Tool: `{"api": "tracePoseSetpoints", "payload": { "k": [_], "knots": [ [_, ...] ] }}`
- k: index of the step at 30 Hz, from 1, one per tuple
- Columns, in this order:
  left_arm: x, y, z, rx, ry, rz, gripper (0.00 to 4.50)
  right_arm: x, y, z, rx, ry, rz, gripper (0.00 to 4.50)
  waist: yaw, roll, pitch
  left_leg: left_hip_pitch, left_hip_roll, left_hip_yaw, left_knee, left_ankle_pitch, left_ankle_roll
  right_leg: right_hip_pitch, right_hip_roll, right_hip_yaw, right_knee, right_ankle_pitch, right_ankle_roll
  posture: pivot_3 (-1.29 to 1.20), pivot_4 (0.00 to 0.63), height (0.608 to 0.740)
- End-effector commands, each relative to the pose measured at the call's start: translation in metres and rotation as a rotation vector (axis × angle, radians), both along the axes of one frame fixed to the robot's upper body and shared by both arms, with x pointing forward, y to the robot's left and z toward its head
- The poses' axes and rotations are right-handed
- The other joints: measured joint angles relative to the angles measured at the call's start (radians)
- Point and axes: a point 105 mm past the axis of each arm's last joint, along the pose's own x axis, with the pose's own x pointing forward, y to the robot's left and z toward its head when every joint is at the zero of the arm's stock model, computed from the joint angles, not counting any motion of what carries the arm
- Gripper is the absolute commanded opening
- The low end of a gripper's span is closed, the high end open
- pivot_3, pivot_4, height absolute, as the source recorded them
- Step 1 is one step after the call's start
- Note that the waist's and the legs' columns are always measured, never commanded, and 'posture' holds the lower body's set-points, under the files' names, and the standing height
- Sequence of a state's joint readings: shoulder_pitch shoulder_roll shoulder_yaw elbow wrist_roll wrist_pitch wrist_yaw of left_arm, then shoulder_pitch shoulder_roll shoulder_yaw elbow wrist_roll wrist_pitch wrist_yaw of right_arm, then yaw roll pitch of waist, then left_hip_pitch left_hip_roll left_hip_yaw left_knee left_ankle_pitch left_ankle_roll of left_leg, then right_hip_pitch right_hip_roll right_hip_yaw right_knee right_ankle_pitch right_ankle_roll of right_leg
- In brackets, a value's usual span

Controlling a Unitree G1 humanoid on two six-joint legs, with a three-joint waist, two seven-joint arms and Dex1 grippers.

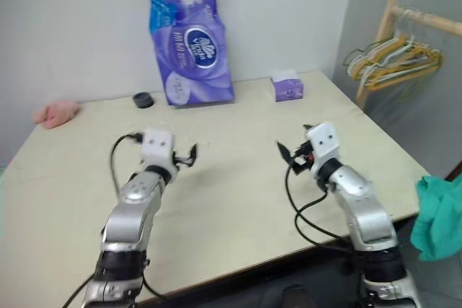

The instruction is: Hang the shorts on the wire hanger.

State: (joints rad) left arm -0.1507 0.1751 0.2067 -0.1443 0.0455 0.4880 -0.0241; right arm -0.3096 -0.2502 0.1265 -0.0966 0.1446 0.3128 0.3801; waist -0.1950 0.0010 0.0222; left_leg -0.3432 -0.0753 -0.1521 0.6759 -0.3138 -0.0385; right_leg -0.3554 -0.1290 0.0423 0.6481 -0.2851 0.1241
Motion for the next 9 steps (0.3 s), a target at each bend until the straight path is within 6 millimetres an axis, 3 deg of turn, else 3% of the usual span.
{"api": "tracePoseSetpoints", "payload": {
  "k": [1,4,9],
  "knots": [
    [-0.014,0.021,0.007,0.001,-0.055,0.141,4.5,0.01,0.009,0.007,0.017,-0.061,0.0,4.48,0.042,-0.001,0.001,0.0,-0.001,-0.001,0.0,0.0,0.0,0.0,0.001,-0.001,0.0,0.001,-0.001,-0.07,0.0,0.74],
    [-0.02,0.027,0.0,-0.043,-0.039,0.183,4.5,0.015,0.011,0.004,0.025,-0.059,-0.004,4.48,0.105,-0.002,0.001,-0.001,-0.001,-0.005,0.0,0.002,-0.003,0.0,0.005,-0.004,0.0,0.006,-0.005,-0.03,0.0,0.74],
    [-0.014,0.031,0.001,-0.061,-0.043,0.155,4.5,0.019,0.016,-0.001,0.03,-0.049,0.02,4.48,0.14,-0.003,0.001,0.001,0.001,-0.005,0.0,0.004,-0.006,0.001,0.008,-0.004,0.0,0.01,-0.006,-0.01,0.001,0.74]
  ]
}}
